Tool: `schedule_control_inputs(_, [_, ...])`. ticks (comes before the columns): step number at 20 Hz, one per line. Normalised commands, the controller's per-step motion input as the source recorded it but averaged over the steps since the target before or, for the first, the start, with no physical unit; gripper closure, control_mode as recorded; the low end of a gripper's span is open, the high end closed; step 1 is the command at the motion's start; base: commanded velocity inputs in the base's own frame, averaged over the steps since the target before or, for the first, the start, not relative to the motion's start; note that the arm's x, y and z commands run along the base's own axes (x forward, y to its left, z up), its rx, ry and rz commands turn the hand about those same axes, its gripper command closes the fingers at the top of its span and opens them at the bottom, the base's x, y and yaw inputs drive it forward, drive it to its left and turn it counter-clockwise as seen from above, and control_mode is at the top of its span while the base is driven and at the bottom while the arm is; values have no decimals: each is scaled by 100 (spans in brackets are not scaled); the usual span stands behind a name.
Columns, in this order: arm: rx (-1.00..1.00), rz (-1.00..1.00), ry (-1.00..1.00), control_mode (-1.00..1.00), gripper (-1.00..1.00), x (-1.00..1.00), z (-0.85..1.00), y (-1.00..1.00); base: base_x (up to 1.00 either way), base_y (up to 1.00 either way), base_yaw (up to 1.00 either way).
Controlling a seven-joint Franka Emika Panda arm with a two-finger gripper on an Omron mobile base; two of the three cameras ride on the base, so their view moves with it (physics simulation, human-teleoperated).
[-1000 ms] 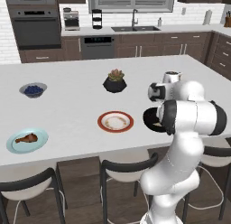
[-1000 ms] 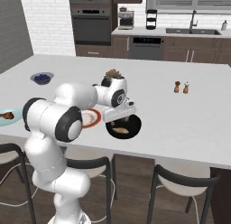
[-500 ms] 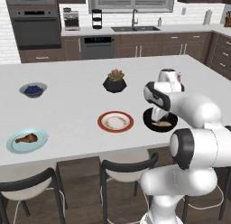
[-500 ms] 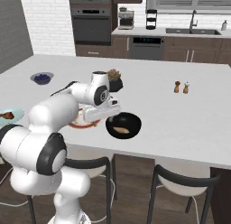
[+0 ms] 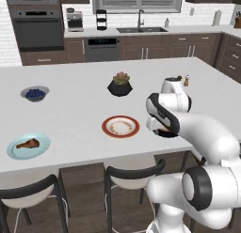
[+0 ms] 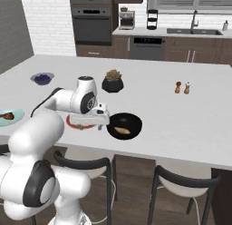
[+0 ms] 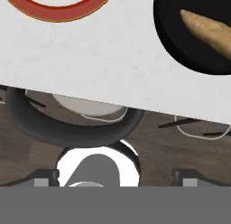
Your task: Pick the chicken drumstick and sweet potato from their plates and place them in the bowl. Then put the bowl in the fridge.
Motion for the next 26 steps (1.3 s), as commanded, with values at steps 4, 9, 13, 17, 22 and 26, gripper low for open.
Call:
schedule_control_inputs(4, [9, -30, 6, -100, -100, 0, 42, 25, 0, 0, 0])
schedule_control_inputs(9, [0, -11, -2, 100, -100, -30, 21, 39, -11, 10, -2])
schedule_control_inputs(13, [0, 0, 0, 100, -100, 0, 0, 0, -52, 79, -10])
schedule_control_inputs(17, [0, 0, 0, 100, -100, 0, 0, 0, -83, 100, -8])
schedule_control_inputs(22, [0, 0, 0, 100, -100, 0, 0, 0, -42, 100, -6])
schedule_control_inputs(26, [0, 0, 0, 100, -100, 0, 0, 0, 64, 96, -1])
